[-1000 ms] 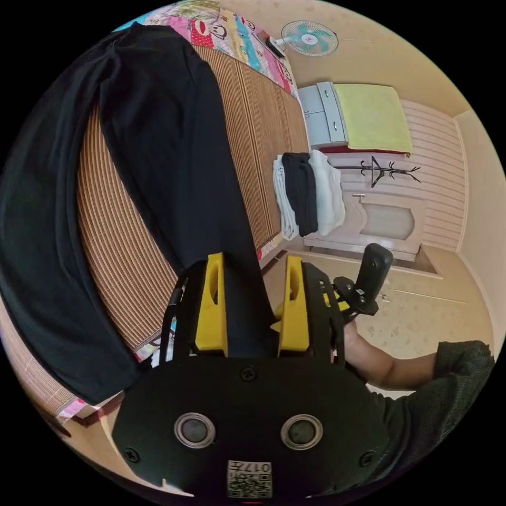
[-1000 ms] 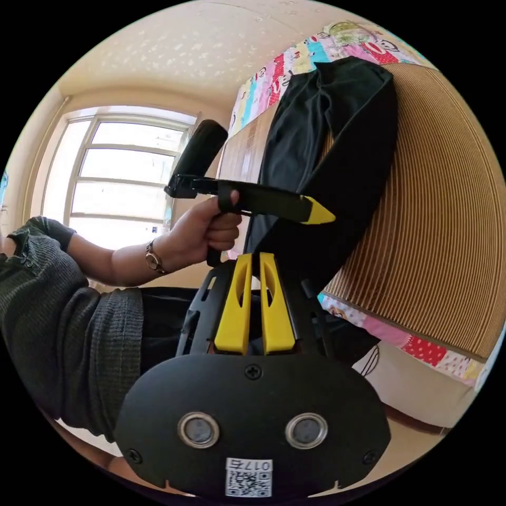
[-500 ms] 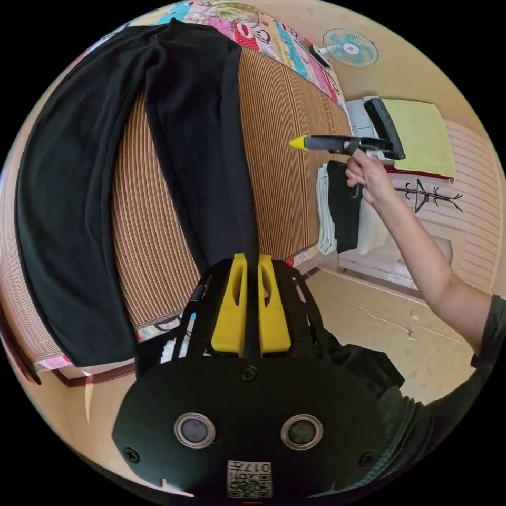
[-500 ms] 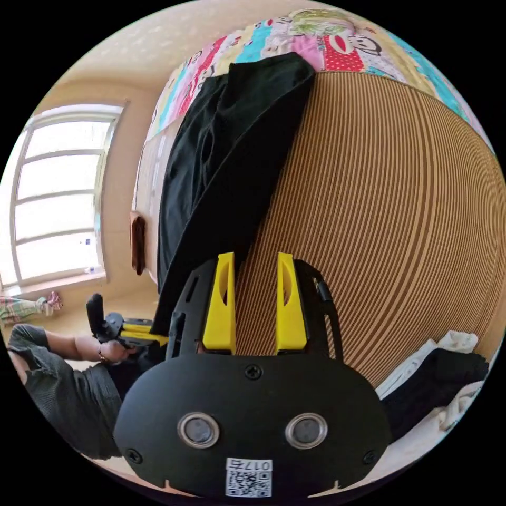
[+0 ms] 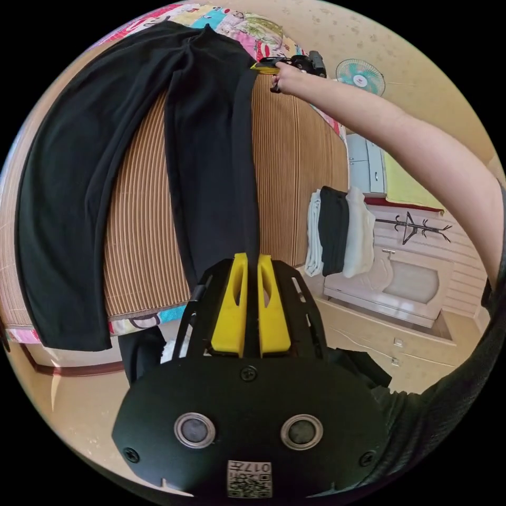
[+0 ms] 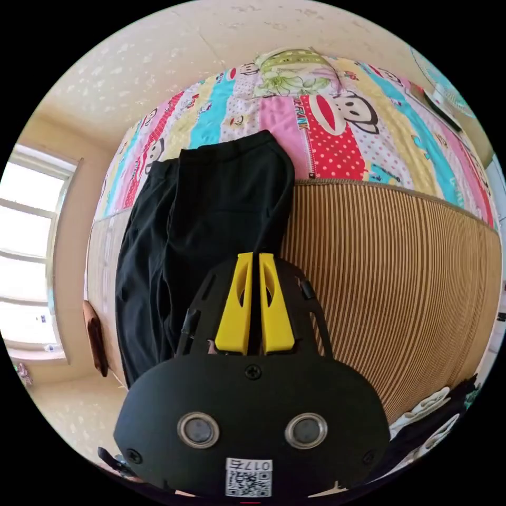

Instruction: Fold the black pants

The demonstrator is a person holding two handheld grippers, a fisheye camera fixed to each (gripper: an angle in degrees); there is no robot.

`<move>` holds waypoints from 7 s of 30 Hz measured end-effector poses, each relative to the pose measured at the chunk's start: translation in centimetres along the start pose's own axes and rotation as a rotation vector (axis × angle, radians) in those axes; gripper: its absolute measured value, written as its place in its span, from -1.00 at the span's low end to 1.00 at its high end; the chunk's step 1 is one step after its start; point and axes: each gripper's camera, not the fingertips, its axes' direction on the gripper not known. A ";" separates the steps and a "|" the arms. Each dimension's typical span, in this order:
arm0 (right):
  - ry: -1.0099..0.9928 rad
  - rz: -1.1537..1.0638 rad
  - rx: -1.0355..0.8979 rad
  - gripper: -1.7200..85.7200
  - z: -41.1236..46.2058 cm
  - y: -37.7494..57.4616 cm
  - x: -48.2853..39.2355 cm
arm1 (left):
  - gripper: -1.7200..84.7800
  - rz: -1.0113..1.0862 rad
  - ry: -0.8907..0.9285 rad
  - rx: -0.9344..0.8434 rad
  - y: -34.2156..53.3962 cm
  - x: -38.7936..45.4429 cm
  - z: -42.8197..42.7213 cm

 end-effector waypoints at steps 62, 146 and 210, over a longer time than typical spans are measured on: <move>-0.784 0.332 -0.458 -0.94 21.8 35.7 3.5 | -0.97 -0.266 0.110 0.019 16.0 -27.4 -34.0; -1.320 0.304 -0.008 -0.88 16.8 30.6 3.3 | -0.87 0.028 0.393 0.156 0.4 -14.3 -31.7; -0.852 0.363 -0.359 -0.59 19.9 30.5 6.9 | -0.58 0.036 0.053 -0.127 -2.5 -4.9 -15.9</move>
